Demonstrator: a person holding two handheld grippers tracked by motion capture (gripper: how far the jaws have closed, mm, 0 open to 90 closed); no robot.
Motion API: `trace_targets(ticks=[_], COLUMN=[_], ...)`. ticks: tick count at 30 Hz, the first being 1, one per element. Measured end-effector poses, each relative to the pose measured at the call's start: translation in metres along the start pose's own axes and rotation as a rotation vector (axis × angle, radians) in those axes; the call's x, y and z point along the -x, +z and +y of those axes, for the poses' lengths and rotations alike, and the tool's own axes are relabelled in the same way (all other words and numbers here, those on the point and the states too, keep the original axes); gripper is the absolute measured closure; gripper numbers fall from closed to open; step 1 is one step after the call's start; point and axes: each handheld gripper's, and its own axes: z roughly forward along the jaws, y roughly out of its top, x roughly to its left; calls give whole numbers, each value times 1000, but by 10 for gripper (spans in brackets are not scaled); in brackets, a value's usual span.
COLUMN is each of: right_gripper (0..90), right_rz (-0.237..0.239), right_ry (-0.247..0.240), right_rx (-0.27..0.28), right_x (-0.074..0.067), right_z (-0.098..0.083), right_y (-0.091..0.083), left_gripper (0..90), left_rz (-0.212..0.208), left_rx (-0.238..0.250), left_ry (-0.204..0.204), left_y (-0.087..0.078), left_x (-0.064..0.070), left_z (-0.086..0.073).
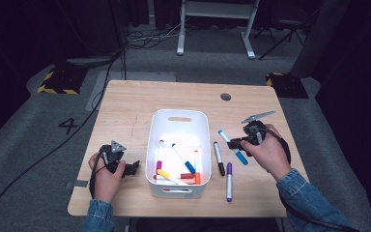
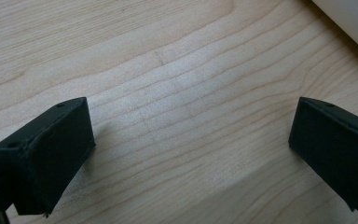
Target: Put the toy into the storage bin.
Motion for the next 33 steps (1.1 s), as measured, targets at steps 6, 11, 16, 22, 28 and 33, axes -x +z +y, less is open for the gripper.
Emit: trace_targets(ticks=[6, 11, 16, 22, 28, 33], right_gripper=[771, 771, 771, 771, 771, 771], right_rz=[45, 71, 102, 141, 184, 213], right_ry=[-49, -86, -125, -152, -192, -226], right_rx=[34, 51, 67, 72, 77, 73], right_x=[-23, -39, -55, -72, -92, -107], right_z=[11, 17, 22, 28, 33, 38], right_y=[-20, -31, -37, -41, -42, -41], left_gripper=[1, 1, 1, 1, 1, 1], left_rz=[-2, -2, -2, 0, -2, -2], left_rx=[-1, -2, -2, 0, -2, -2], left_ry=[0, 0, 0, 0, 0, 1], left_y=[0, 0, 0, 0, 0, 0], left_x=[0, 0, 0, 0, 0, 0], left_z=[0, 0, 0, 0, 0, 0])
